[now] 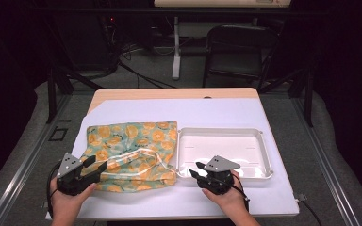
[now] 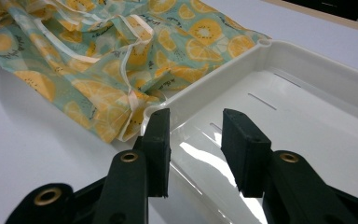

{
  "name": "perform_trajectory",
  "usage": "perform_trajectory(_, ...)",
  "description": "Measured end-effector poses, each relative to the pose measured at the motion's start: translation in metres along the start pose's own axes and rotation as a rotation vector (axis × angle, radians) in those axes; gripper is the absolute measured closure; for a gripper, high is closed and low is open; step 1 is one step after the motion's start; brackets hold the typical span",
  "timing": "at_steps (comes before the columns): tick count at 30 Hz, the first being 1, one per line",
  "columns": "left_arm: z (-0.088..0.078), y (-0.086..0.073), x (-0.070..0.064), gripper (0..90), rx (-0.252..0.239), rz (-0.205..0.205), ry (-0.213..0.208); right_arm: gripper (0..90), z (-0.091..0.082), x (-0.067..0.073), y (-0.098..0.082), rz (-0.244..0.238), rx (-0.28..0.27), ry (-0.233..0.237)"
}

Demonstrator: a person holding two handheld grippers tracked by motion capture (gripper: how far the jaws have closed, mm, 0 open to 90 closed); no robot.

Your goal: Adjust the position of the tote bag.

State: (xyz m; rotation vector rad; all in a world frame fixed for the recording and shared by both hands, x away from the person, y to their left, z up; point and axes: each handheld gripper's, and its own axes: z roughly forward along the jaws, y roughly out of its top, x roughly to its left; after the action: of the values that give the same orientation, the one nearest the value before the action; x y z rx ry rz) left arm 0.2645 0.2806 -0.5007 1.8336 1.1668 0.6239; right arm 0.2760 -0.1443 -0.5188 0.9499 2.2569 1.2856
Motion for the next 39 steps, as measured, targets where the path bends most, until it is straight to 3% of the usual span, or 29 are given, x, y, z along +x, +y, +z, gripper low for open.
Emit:
perform_trajectory(6, 0.0, -0.002, -0.006, 46.8, 0.03, 0.06, -0.012, 62.3, 0.005, -0.004, 0.001, 0.033, 0.002, 0.018)
perform_trajectory(9, 0.0, -0.002, -0.013, 45.7, 0.052, 0.119, -0.03, 62.3, 0.007, -0.005, 0.001, 0.037, 0.008, 0.029)
perform_trajectory(12, 0.0, -0.002, -0.018, 44.6, 0.061, 0.141, -0.042, 62.3, 0.008, -0.005, 0.002, 0.038, 0.006, 0.032)
perform_trajectory(18, -0.002, -0.007, -0.032, 42.3, 0.113, 0.237, -0.056, 62.1, 0.009, -0.005, 0.002, 0.042, 0.01, 0.037)
perform_trajectory(26, 0.003, -0.012, -0.04, 40.0, 0.135, 0.28, -0.065, 61.9, 0.01, -0.005, 0.001, 0.038, 0.02, 0.037)
perform_trajectory(33, 0.011, -0.016, -0.044, 40.0, 0.192, 0.336, -0.053, 61.8, 0.011, -0.004, 0.0, 0.037, 0.02, 0.038)
perform_trajectory(39, 0.014, -0.018, -0.045, 40.9, 0.201, 0.342, -0.033, 61.8, 0.013, -0.003, 0.0, 0.033, 0.025, 0.038)
